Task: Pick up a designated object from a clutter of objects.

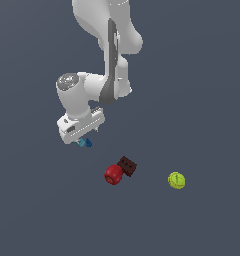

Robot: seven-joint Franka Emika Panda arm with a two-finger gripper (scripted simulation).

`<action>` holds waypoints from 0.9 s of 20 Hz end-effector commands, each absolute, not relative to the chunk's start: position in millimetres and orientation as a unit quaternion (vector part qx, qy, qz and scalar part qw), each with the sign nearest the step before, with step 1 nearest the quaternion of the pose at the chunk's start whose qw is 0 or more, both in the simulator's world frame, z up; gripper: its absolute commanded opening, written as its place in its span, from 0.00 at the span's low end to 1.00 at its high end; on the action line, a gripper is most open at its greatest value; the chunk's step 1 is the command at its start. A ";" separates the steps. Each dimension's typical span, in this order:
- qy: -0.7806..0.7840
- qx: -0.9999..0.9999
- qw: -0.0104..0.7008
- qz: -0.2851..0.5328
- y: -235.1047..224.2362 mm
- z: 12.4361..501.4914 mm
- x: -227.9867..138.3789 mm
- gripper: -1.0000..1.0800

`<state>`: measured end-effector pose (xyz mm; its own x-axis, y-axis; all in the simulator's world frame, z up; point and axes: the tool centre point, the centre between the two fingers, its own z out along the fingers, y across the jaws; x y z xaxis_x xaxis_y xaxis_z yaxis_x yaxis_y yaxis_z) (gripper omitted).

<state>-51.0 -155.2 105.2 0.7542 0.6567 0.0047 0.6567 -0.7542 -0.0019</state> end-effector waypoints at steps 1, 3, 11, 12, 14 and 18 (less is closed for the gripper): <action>-0.361 -0.933 0.001 -0.001 -160.3 99.7 -55.6 0.96; -0.366 -0.931 0.000 -0.001 -163.3 96.6 -58.3 0.96; -0.372 -0.928 0.000 0.000 -166.5 92.8 -61.5 0.96; -0.372 -0.928 0.000 0.000 -166.6 91.9 -61.5 0.96; -0.372 -0.928 0.000 0.000 -166.7 88.3 -61.7 0.96; -0.372 -0.928 0.000 0.000 -166.5 74.3 -62.3 0.96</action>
